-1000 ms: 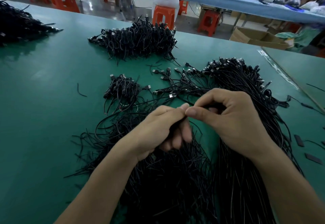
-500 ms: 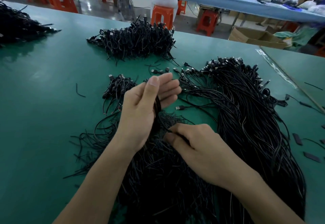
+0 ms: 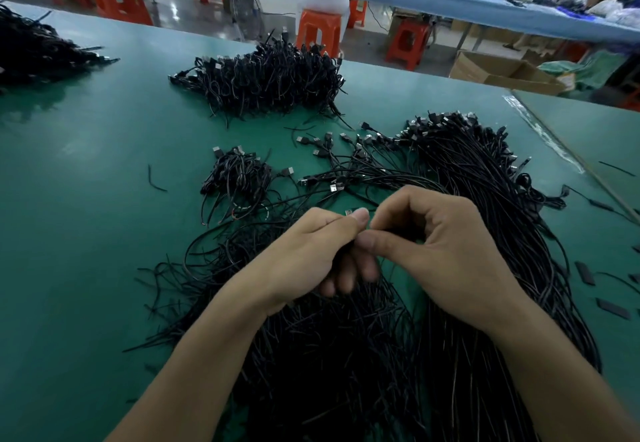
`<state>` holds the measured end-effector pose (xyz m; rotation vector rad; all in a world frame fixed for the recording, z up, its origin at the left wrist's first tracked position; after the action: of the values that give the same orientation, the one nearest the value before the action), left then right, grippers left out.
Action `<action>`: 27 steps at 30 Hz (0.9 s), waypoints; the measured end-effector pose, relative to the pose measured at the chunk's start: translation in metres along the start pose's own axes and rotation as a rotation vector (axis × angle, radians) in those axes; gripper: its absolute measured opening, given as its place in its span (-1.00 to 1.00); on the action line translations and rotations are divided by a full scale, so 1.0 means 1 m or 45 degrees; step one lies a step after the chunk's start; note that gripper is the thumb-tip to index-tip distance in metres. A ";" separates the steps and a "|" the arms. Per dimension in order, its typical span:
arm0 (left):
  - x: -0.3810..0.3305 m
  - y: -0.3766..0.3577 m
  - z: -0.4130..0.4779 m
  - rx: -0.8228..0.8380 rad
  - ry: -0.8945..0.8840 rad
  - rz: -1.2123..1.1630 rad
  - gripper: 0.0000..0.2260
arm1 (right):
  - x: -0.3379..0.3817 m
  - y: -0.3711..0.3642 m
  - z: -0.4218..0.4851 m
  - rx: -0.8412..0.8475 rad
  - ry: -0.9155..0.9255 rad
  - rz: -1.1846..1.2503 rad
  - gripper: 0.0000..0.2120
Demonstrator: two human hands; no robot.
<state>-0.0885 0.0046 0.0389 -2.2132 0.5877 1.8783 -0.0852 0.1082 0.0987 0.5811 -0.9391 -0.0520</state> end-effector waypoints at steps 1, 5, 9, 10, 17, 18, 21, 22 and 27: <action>0.000 0.002 0.000 0.000 0.002 0.004 -0.43 | -0.004 0.000 0.000 0.019 -0.037 0.023 -0.88; -0.003 -0.004 -0.005 0.212 -0.053 -0.120 -0.49 | -0.014 -0.007 -0.002 0.166 -0.141 0.166 -0.88; -0.001 -0.013 -0.009 0.356 -0.015 -0.169 -0.53 | -0.008 -0.011 -0.004 0.258 -0.107 0.154 -0.88; 0.001 -0.013 -0.009 0.345 0.000 -0.168 -0.53 | -0.009 -0.009 -0.004 0.253 -0.109 0.114 -0.87; 0.007 -0.006 0.003 0.062 0.027 -0.053 -0.48 | -0.007 -0.004 -0.006 0.226 -0.118 -0.153 -0.86; 0.008 -0.004 0.004 0.024 0.040 -0.047 -0.48 | -0.005 -0.004 -0.006 0.213 -0.110 -0.183 -0.85; 0.012 0.002 0.007 -0.087 0.092 -0.062 -0.52 | 0.003 -0.005 -0.004 0.159 -0.059 -0.297 -0.86; 0.013 0.004 0.007 -0.108 0.103 -0.096 -0.56 | 0.006 -0.007 -0.003 0.140 -0.032 -0.309 -0.87; 0.016 -0.005 0.005 0.015 0.196 -0.539 -0.64 | 0.016 -0.016 0.003 0.080 0.075 -0.238 -0.86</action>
<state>-0.0887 0.0084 0.0215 -2.2657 0.1303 1.4992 -0.0743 0.0889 0.1039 0.7238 -0.8293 -0.1729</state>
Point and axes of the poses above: each hand's wrist, its own z-axis towards the middle knuckle, its own y-axis out of the back of the hand, x = y × z, the point moved 9 cm from there along z, towards the middle knuckle, and after that the axes turned 8 degrees about y, right-handed, at the moved point
